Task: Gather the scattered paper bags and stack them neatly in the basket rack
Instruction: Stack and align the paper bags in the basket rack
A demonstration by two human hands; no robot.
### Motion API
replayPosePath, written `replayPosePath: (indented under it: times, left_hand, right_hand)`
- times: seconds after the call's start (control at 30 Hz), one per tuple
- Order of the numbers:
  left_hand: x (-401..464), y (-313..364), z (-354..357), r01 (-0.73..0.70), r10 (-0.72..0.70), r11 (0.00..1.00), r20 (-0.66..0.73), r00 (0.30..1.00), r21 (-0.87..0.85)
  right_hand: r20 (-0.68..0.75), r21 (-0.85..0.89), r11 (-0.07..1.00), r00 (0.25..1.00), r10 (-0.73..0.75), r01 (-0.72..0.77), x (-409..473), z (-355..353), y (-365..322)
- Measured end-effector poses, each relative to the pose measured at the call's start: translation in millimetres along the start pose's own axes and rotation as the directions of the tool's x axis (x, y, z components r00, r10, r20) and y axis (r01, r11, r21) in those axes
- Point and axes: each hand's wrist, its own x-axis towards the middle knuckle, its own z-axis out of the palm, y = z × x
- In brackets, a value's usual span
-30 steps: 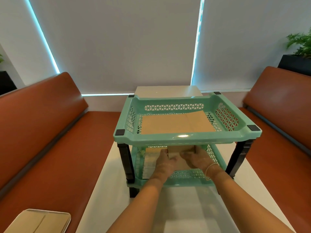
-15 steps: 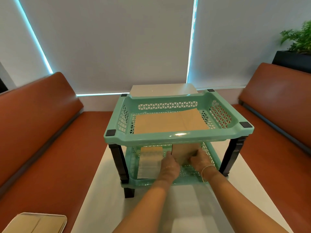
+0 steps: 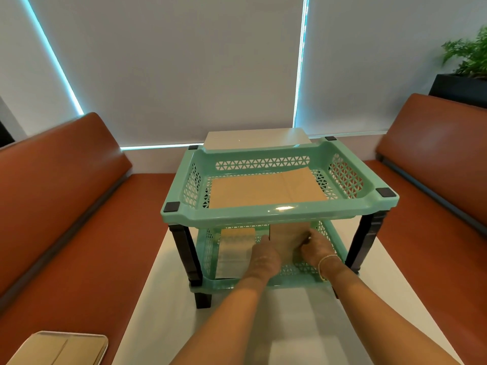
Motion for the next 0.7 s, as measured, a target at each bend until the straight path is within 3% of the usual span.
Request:
replayPosePath:
  times: [0.13, 0.27, 0.7]
  left_hand:
    - [-2.2, 4.2, -0.5, 0.04, -0.039, 0.999, -0.037, 0.999, 0.019]
    - [-5.7, 4.7, 3.7, 0.074, -0.072, 0.994, -0.033, 0.997, 0.081]
    - [-7.8, 3.6, 6.6, 0.075, -0.059, 0.99, -0.13, 0.99, 0.118]
  right_hand:
    - [0.023, -0.18, 0.98, 0.996, 0.088, -0.082, 0.1, -9.2, -3.2]
    - [0.055, -0.351, 0.933, 0.994, 0.099, -0.073, -4.4, -12.2, -3.6]
    - [0.002, -0.39, 0.918, 0.997, 0.076, -0.069, -8.2, -5.5, -2.3]
